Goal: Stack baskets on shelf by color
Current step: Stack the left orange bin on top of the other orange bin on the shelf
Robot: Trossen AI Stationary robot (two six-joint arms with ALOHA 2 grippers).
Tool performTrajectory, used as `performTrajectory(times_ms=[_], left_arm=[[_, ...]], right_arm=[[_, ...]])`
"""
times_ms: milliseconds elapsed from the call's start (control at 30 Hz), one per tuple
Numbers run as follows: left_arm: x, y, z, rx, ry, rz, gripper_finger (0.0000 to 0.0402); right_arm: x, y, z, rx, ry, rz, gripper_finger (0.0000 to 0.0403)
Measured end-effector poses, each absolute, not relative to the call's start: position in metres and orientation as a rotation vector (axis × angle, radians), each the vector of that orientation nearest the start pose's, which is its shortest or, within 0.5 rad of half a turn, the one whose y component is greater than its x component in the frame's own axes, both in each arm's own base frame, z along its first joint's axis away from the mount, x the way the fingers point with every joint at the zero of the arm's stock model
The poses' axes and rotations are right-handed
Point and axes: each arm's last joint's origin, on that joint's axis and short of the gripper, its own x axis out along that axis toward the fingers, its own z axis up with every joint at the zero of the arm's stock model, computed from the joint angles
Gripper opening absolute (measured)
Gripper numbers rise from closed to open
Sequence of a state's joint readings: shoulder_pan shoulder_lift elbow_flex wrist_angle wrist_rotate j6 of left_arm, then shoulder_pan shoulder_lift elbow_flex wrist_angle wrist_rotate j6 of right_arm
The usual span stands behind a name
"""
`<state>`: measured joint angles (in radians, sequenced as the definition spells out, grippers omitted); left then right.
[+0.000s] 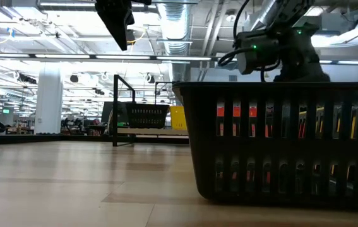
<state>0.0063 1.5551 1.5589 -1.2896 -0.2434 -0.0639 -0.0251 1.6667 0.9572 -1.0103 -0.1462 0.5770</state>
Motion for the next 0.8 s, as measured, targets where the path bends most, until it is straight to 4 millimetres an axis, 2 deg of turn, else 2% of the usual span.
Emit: performTrajectory(times_ms=[67, 100, 200, 300, 433, 533, 667, 800], left_arm=[[0.288, 0.009, 0.336, 0.098, 1.271, 0.255, 0.0], [0.288, 0.009, 0.336, 0.098, 1.271, 0.255, 0.0], [0.288, 0.009, 0.336, 0.098, 1.271, 0.255, 0.0], [0.288, 0.009, 0.336, 0.101, 1.272, 0.253, 0.0], [0.287, 0.009, 0.336, 0.106, 1.273, 0.249, 0.0], [0.287, 0.009, 0.336, 0.109, 1.274, 0.242, 0.0], [0.287, 0.009, 0.336, 0.108, 1.275, 0.241, 0.0], [0.287, 0.009, 0.336, 0.111, 1.276, 0.239, 0.0]], right_arm=[[0.256, -0.001, 0.157, 0.592, 1.7, -0.388, 0.0024], [0.256, -0.001, 0.159, 0.596, 1.695, -0.385, 0.0015], [0.259, 0.0, 0.167, 0.606, 1.676, -0.384, 0.0009], [0.269, 0.002, 0.19, 0.623, 1.588, -0.373, 0.0007], [0.281, 0.0, 0.243, 0.644, 1.375, -0.396, 0.0005], [0.282, -0.004, 0.291, 0.633, 1.169, -0.486, 0.0004], [0.265, -0.012, 0.344, 0.597, 0.885, -0.728, 0.0004], [0.242, -0.02, 0.371, 0.578, 0.653, -0.955, 0.0003]])
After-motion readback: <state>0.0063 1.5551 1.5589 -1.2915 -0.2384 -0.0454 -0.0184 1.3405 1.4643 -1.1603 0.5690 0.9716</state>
